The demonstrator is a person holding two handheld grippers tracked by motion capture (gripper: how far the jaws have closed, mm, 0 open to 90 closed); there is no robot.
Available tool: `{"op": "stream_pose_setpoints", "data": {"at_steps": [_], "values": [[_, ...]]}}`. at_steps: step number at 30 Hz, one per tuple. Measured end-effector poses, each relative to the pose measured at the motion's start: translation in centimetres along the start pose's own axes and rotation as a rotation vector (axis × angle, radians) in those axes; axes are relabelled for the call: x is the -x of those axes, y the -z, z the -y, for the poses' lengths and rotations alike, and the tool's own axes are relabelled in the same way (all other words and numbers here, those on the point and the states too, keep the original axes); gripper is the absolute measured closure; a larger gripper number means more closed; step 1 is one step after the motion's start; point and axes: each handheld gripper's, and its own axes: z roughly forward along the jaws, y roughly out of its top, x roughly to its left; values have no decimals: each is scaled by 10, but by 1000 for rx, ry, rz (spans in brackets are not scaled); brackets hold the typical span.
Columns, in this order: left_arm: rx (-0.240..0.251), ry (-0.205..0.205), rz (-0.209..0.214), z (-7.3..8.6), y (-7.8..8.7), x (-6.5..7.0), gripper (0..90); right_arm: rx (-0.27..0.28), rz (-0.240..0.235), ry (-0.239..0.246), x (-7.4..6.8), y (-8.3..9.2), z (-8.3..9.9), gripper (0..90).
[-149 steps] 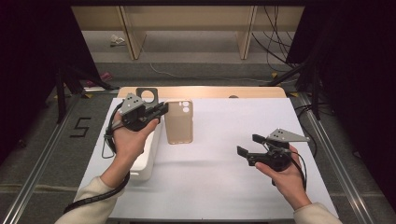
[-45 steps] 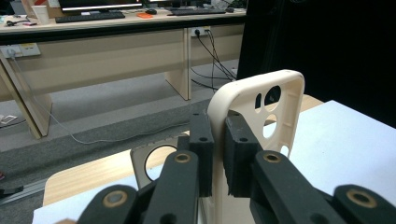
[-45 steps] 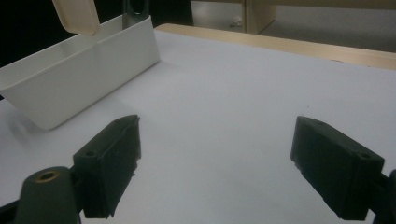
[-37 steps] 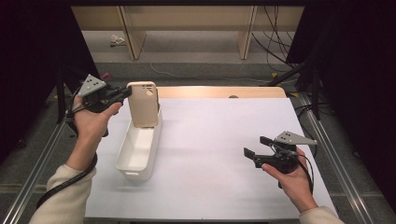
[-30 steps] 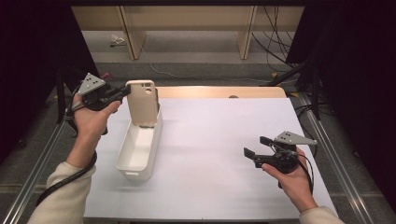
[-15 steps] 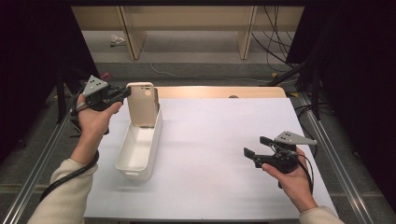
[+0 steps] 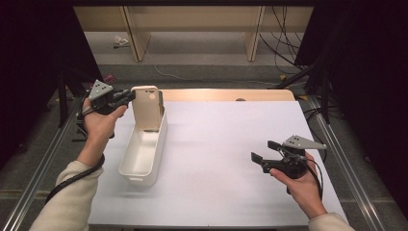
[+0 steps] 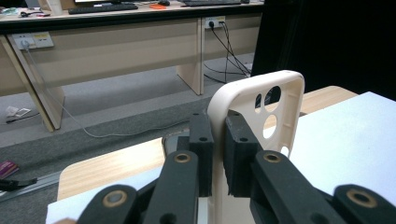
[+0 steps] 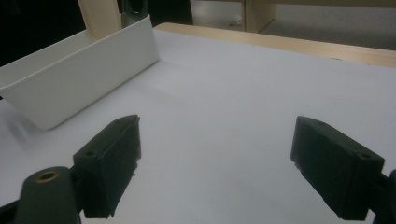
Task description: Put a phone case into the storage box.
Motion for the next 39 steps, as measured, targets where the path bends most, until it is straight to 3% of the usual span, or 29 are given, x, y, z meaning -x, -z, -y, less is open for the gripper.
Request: {"op": "stream_pose_setpoints", "data": {"at_steps": [26, 39], "values": [[-53, -20, 45, 38, -29, -15, 828, -2, 0, 0, 0, 0, 0, 169], [-73, -20, 44, 45, -38, -21, 822, -2, -3, 0, 0, 0, 0, 166]]}}
